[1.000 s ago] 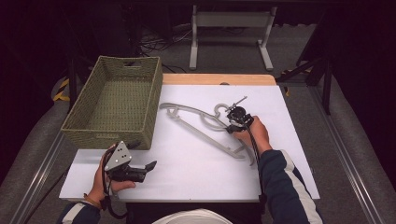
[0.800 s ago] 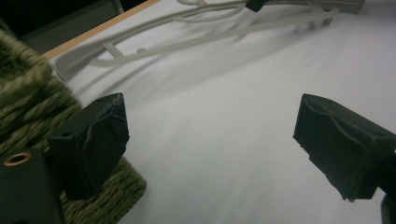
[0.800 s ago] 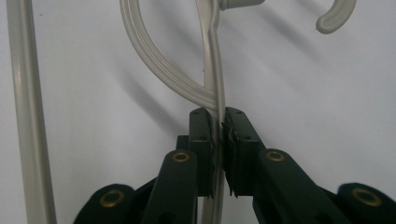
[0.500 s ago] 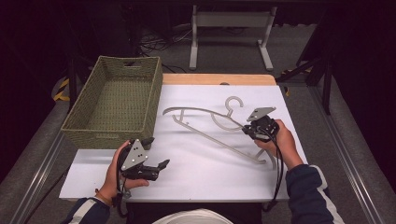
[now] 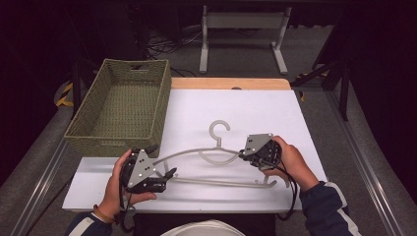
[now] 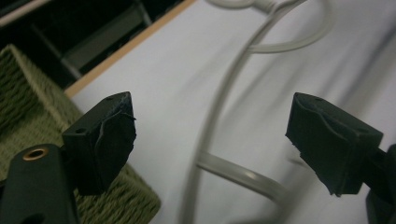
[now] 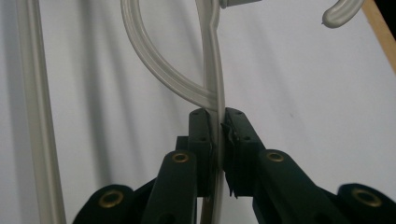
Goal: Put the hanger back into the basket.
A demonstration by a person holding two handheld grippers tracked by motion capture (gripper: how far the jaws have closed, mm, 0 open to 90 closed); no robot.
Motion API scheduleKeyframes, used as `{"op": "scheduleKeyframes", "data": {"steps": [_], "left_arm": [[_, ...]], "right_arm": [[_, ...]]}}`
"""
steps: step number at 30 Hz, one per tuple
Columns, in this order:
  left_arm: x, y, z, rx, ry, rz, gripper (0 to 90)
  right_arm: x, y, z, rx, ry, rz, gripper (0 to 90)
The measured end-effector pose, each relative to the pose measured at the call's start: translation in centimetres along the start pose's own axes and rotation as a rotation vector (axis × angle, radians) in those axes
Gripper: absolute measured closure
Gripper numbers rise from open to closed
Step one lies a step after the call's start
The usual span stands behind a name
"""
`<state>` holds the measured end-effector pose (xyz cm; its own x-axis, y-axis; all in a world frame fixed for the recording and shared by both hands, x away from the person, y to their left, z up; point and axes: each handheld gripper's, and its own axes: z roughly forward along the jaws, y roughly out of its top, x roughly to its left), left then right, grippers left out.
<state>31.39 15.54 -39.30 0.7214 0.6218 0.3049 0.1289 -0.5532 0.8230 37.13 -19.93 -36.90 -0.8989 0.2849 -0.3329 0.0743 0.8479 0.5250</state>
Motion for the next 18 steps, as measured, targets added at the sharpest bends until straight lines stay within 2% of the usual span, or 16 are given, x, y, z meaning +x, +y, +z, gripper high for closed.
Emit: {"op": "scheduleKeyframes", "data": {"steps": [1, 3, 5, 6, 7, 8, 9, 10, 12, 13, 15, 16, 18], "left_arm": [[-0.1, 0.0, 0.4, 0.031, -0.008, 0.001, 16.4], [-0.2, -0.2, 1.3, 0.098, -0.001, 0.037, 22.0], [-0.3, -0.3, 1.6, 0.117, 0.008, 0.052, 24.3], [-0.3, -0.5, 2.2, 0.184, 0.049, 0.065, 24.3], [-0.3, -0.4, 2.6, 0.241, 0.067, 0.075, 27.6], [-0.1, -0.5, 2.8, 0.258, 0.063, 0.073, 31.2], [0.0, -0.6, 2.9, 0.252, 0.039, 0.068, 31.2], [0.2, -0.7, 3.1, 0.253, 0.009, 0.079, 37.7], [0.3, -0.8, 3.3, 0.271, 0.002, 0.101, 39.0], [0.3, -0.8, 3.5, 0.277, -0.008, 0.107, 45.7], [0.5, -0.8, 4.0, 0.287, -0.030, 0.113, 46.8], [0.5, -0.7, 4.1, 0.289, -0.038, 0.117, 53.9], [0.5, -0.6, 4.4, 0.300, -0.030, 0.139, 57.9]], "right_arm": [[0.4, 0.3, 0.1, -0.003, 0.009, -0.012, 82.7], [1.1, 1.1, 0.4, -0.001, 0.024, -0.040, 82.6], [1.4, 1.5, 0.7, 0.019, 0.014, -0.046, 82.6], [1.7, 1.8, 0.9, 0.026, 0.011, -0.065, 82.6], [2.1, 2.6, 1.6, 0.049, 0.019, -0.096, 82.5], [2.1, 2.9, 1.9, 0.051, 0.016, -0.102, 82.4], [2.1, 2.9, 1.9, 0.051, 0.016, -0.102, 82.4], [2.1, 3.1, 2.2, 0.052, 0.018, -0.106, 82.4], [2.1, 3.7, 2.6, 0.053, 0.020, -0.114, 82.4], [2.2, 4.4, 2.7, 0.045, 0.010, -0.119, 82.4], [2.2, 4.6, 2.8, 0.044, 0.005, -0.125, 82.4], [2.3, 5.1, 2.8, 0.042, -0.005, -0.125, 82.4], [2.3, 5.6, 3.0, 0.043, -0.011, -0.134, 82.4]]}}
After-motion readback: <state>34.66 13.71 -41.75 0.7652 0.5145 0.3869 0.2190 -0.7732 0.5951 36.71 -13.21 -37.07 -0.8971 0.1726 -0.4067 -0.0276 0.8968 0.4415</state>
